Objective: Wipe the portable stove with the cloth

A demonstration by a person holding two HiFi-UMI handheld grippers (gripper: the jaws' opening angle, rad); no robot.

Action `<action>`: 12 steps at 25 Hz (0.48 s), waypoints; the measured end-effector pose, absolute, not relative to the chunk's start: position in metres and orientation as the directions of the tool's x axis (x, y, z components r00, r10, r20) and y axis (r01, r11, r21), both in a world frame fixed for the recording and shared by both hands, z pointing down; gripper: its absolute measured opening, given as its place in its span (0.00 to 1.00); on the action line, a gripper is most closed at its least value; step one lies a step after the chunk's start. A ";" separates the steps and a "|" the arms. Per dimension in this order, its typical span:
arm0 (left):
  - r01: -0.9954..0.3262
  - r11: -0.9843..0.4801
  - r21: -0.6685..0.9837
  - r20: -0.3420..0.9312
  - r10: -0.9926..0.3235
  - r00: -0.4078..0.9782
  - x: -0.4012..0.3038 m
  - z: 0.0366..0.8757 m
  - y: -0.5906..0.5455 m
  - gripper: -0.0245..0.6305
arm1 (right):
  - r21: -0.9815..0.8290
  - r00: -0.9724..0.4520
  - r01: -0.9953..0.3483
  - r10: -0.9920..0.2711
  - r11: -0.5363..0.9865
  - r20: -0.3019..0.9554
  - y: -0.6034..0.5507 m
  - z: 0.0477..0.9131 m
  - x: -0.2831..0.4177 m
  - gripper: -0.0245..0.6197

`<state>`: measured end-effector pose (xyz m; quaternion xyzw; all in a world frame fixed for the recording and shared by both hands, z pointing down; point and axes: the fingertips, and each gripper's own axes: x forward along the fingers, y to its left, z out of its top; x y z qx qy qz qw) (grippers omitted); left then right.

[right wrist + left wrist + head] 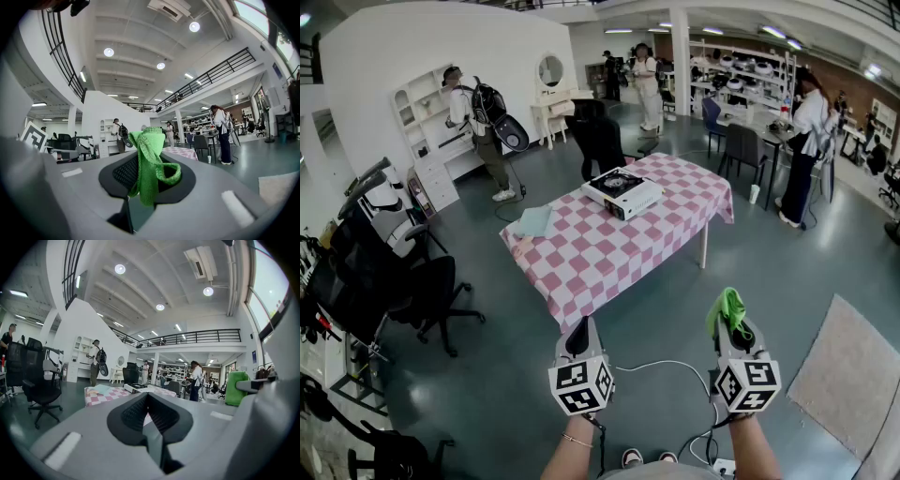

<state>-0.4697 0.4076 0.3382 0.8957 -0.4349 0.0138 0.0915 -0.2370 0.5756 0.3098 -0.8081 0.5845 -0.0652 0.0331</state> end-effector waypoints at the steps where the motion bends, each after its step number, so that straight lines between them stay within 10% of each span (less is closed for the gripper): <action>1: -0.781 -0.606 0.150 0.104 -0.776 0.622 -0.471 0.339 0.406 0.04 | -0.132 0.317 -0.937 -0.946 -0.323 0.064 0.574 0.310 -0.238 0.17; 12: -0.762 -0.629 0.154 0.110 -0.755 0.646 -0.485 0.344 0.373 0.04 | -0.155 0.388 -0.907 -0.920 -0.393 0.060 0.555 0.316 -0.247 0.17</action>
